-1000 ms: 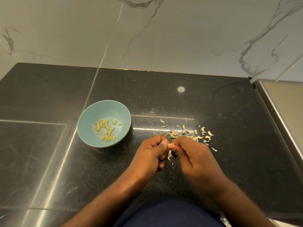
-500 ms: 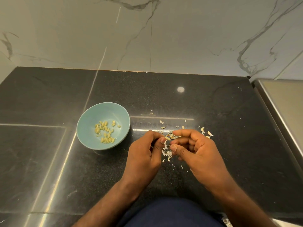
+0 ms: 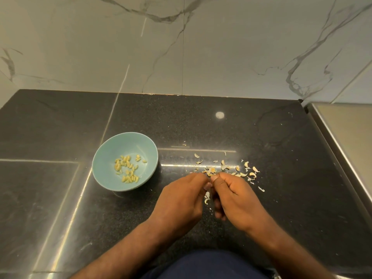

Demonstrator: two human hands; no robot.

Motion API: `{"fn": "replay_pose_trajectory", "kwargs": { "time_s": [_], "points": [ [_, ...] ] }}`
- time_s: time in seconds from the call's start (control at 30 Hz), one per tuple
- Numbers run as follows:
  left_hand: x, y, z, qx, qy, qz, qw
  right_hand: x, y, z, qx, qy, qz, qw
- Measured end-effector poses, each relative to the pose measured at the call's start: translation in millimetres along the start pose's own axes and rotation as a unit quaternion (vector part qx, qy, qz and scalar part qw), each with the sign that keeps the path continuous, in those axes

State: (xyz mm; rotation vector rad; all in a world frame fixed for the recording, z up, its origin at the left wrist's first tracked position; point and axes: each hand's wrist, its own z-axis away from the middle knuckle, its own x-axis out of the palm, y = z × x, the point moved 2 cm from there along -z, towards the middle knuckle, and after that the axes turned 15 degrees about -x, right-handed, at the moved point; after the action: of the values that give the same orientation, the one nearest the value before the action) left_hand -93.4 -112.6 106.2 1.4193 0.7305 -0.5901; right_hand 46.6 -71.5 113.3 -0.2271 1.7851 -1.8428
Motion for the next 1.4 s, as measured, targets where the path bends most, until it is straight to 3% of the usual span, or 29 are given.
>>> {"fn": "replay_pose_trajectory", "kwargs": {
  "time_s": [0.2,0.3,0.37,0.47,0.57,0.63,0.7,0.83,0.97,1.1,1.4],
  "points": [
    [-5.2,4.5,-5.7,0.036,-0.006,0.027,0.999,-2.4,-6.5,0.3,0.025,-0.009,-0.108,0.994],
    [-12.8,11.2,-8.3,0.012,-0.050,0.176,0.983,-3.1,-8.0,2.7,-0.020,-0.022,-0.132,0.991],
    [-18.1,19.4,-7.6,-0.057,-0.112,0.309,0.943,-2.4,-7.3,4.8,-0.082,0.001,-0.094,0.992],
    [-20.2,24.3,-2.5,-0.201,-0.190,0.461,0.843,-4.1,-8.7,6.2,-0.230,0.020,0.040,0.972],
    [-22.6,28.8,4.5,-0.276,-0.248,0.548,0.749,-14.5,-7.0,2.7,-0.362,0.011,0.217,0.907],
    [-21.5,31.4,7.5,-0.311,-0.266,0.576,0.708,-19.0,-5.8,-1.1,-0.411,-0.001,0.301,0.861],
    [-19.3,29.6,7.6,-0.323,-0.250,0.554,0.726,-18.6,-3.5,-4.3,-0.416,-0.004,0.304,0.857],
    [-22.8,25.2,1.8,-0.246,-0.160,0.449,0.844,-8.4,-3.5,-1.7,-0.346,0.034,0.155,0.925],
    [-22.6,21.2,0.2,-0.186,-0.092,0.400,0.893,-2.4,-9.5,2.2,-0.297,0.059,0.070,0.950],
    [-15.9,15.9,1.1,-0.162,-0.062,0.379,0.909,-3.7,-9.4,5.5,-0.282,0.046,0.059,0.956],
    [-15.2,14.8,3.2,-0.174,-0.028,0.404,0.898,-3.0,-13.8,11.2,-0.223,0.079,-0.008,0.972]
  ]
}}
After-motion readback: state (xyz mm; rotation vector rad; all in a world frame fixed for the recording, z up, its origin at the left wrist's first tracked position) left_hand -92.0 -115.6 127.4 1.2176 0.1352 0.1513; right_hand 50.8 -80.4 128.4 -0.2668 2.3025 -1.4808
